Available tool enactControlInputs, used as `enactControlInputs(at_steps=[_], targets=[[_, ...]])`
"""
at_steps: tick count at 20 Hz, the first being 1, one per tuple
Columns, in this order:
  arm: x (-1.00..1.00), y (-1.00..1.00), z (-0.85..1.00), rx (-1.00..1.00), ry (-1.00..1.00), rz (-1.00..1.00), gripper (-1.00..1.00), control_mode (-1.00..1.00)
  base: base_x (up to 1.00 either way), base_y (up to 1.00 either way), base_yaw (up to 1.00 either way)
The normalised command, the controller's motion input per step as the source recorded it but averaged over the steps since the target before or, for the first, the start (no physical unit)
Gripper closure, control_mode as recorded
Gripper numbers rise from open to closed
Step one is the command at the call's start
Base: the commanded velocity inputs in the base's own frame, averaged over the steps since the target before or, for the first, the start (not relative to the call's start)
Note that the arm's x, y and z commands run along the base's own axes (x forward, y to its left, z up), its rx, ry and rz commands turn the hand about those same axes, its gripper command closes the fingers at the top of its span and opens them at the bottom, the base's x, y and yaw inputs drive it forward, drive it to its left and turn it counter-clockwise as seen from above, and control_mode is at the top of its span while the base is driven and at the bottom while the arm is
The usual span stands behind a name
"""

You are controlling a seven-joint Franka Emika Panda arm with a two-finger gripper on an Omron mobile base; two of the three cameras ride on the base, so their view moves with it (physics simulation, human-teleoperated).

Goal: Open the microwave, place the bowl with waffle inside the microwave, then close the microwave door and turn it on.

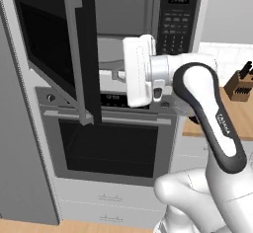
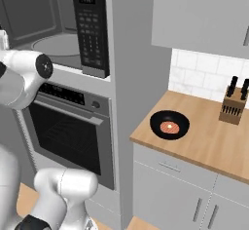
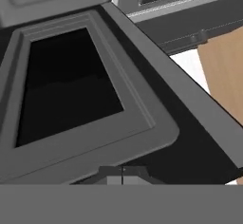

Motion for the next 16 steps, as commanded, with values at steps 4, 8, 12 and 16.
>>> enactControlInputs(at_steps=[4, 8, 12, 16], targets=[[0.36, 0.37, 0.0, 0.0, 0.0, 0.29, 1.0, -1.0, 0.0, 0.0, 0.0], [0.35, 0.77, -0.02, 0.0, 0.0, 0.14, 1.0, -1.0, 0.0, 0.0, 0.0], [0.24, 0.82, 0.0, 0.0, -0.01, 0.09, 1.0, -1.0, 0.0, 0.0, 0.0], [0.01, 0.83, 0.0, 0.0, -0.07, 0.05, 1.0, -1.0, 0.0, 0.0, 0.0]])
